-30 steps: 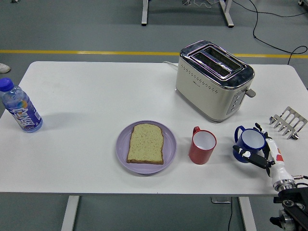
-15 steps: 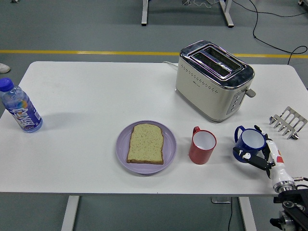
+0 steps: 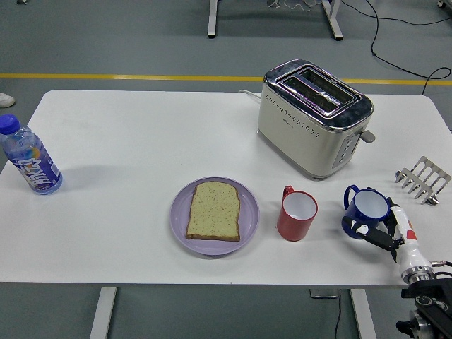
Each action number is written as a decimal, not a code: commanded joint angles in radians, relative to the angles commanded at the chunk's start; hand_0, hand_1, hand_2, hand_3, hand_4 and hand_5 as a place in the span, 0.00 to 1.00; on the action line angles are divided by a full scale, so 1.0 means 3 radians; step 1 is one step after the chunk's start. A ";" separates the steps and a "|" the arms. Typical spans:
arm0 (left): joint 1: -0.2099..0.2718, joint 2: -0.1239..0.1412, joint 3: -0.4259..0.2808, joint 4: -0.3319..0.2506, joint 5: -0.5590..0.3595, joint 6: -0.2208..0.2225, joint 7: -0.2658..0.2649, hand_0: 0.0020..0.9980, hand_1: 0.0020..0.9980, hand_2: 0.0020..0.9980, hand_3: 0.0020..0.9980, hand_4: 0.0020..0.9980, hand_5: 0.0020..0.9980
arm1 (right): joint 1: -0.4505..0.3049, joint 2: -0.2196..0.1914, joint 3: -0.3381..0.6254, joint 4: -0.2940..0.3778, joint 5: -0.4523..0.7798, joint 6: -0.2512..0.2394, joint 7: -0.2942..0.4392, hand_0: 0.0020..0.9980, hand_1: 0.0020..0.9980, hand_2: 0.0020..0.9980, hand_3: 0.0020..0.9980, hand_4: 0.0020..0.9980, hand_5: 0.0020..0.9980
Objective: Pick up the cup,pour liquid into bread,place the cup on the desk
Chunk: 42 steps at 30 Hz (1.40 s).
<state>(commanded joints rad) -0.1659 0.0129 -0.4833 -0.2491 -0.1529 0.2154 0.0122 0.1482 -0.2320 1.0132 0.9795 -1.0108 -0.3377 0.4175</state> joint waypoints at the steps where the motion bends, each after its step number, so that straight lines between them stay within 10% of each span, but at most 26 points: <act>1: 0.0001 0.0000 0.0003 0.0000 -0.0004 -0.0001 -0.0001 0.69 0.76 0.77 0.61 0.40 1.00 | 0.0003 0.0001 -0.0001 -0.0003 0.0004 -0.0002 -0.0002 0.86 0.74 0.81 0.85 0.99 0.16; 42: -0.0014 0.0003 0.0049 0.0004 -0.0083 -0.0012 -0.0025 0.69 0.76 0.77 0.61 0.40 1.00 | 0.0091 0.0023 -0.0100 -0.0084 0.0242 -0.0062 0.0142 0.64 0.57 0.63 0.68 0.82 0.00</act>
<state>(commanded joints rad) -0.1700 0.0139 -0.4685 -0.2480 -0.1777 0.2118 0.0047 0.1756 -0.2253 0.9831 0.9541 -0.9381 -0.3561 0.4600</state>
